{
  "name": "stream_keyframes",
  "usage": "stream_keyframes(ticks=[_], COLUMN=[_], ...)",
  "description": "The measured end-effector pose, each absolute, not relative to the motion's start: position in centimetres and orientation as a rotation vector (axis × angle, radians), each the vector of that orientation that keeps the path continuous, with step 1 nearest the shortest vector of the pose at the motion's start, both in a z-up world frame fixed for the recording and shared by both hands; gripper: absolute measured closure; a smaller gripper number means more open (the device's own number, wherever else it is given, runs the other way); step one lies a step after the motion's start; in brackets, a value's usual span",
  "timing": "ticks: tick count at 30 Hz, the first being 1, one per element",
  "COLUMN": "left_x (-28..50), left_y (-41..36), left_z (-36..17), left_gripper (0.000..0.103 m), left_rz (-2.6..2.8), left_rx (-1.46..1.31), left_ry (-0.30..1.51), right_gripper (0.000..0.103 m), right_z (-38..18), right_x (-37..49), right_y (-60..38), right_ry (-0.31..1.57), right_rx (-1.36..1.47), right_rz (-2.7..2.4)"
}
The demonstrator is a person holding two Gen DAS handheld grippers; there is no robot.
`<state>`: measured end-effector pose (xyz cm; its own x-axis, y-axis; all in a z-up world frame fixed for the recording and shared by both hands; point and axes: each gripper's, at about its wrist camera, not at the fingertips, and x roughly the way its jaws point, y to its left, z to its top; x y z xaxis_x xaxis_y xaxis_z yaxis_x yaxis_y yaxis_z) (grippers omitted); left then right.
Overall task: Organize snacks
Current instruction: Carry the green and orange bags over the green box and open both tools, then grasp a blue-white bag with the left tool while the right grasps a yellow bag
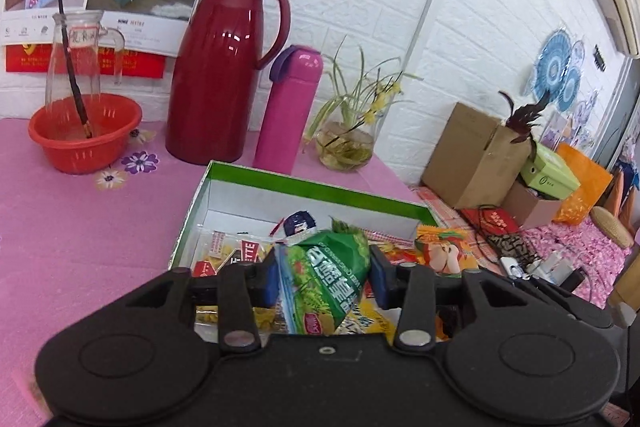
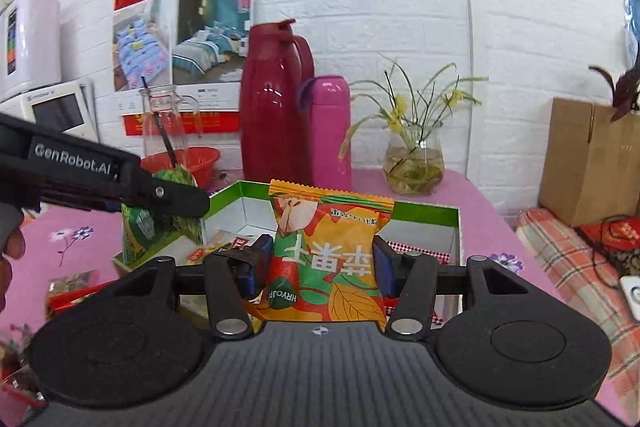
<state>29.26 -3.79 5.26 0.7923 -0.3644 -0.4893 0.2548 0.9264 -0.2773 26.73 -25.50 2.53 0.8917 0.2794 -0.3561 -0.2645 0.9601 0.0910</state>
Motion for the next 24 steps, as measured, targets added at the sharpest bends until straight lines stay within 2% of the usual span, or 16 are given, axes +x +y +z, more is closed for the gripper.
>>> stream_keyframes(ticks=[1, 2, 11, 18, 24], left_x=[29.6, 30.0, 27.5, 20.5, 14.2], left_y=[-3.9, -3.8, -2.5, -2.2, -1.2], left_z=[4.9, 4.4, 5.2, 7.7, 7.0], left_gripper=[0.012, 0.0, 0.0, 0.0, 0.0], left_rz=[-0.324, -0.291, -0.21, -0.226, -0.227], left_rx=[-0.192, -0.186, -0.18, -0.096, -0.086], left_ry=[0.57, 0.579, 0.527, 0.42, 0.442], right_gripper=[0.0, 0.0, 0.0, 0.0, 0.0], right_z=[2.1, 1.8, 3.6, 5.4, 4.2], right_x=[27.2, 27.4, 24.4, 18.8, 14.9], right_y=[-25.5, -25.6, -27.5, -27.9, -26.2], right_ry=[0.391, 0.405, 0.387, 0.349, 0.407], right_rx=[0.04, 0.033, 0.063, 0.118, 0.074], right_rz=[0.273, 0.258, 0.284, 0.363, 0.465])
